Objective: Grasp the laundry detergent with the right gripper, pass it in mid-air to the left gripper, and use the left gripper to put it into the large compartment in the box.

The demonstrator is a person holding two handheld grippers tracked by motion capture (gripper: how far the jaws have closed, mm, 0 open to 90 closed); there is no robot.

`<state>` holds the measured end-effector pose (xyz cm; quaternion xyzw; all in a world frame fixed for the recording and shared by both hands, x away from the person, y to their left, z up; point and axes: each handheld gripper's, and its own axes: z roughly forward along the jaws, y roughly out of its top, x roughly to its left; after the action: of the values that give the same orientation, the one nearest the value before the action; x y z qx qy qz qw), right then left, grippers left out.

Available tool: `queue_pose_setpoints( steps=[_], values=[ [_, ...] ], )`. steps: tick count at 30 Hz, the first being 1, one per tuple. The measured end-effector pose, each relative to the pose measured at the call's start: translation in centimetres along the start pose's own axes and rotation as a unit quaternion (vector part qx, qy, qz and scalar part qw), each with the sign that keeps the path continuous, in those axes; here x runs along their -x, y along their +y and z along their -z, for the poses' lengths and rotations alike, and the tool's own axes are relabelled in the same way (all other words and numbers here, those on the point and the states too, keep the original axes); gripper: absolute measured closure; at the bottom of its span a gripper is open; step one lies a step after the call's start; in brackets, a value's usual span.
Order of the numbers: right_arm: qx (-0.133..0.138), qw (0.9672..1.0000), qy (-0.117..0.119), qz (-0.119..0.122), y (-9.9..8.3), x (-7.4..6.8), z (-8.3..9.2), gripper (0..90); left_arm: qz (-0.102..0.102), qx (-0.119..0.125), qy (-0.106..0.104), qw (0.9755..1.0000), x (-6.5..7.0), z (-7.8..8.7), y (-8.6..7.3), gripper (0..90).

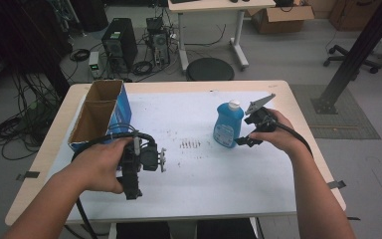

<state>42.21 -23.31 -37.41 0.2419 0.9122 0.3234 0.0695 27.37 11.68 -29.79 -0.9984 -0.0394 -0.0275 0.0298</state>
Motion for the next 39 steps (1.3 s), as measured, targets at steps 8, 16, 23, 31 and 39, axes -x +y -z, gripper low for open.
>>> queue_pose_setpoints(
  steps=[8,16,23,31,39],
  values=[
    [0.025,0.9997,-0.002,0.003,0.2,-0.4,-0.9,2.7,-0.002,-0.003,-0.001,1.0000,0.2,-0.1,0.1,0.4],
    [0.047,0.9989,-0.002,-0.004,0.1,-0.5,-1.8,2.5,-0.003,-0.005,-0.002,1.0000,0.3,-0.2,0.1,0.4],
    [0.071,0.9973,-0.009,-0.014,-0.1,-0.3,-2.1,2.3,-0.001,-0.005,-0.004,1.0000,0.2,-0.3,0.0,0.4],
    [0.096,0.9952,-0.014,-0.015,-0.4,-0.4,-2.6,2.0,-0.003,-0.006,-0.007,1.0000,0.2,-0.5,0.3,0.4],
    [0.112,0.9935,-0.013,-0.014,-0.3,-0.5,-3.1,1.9,-0.001,-0.007,-0.006,1.0000,0.3,-0.3,0.2,0.5]
  ],
)
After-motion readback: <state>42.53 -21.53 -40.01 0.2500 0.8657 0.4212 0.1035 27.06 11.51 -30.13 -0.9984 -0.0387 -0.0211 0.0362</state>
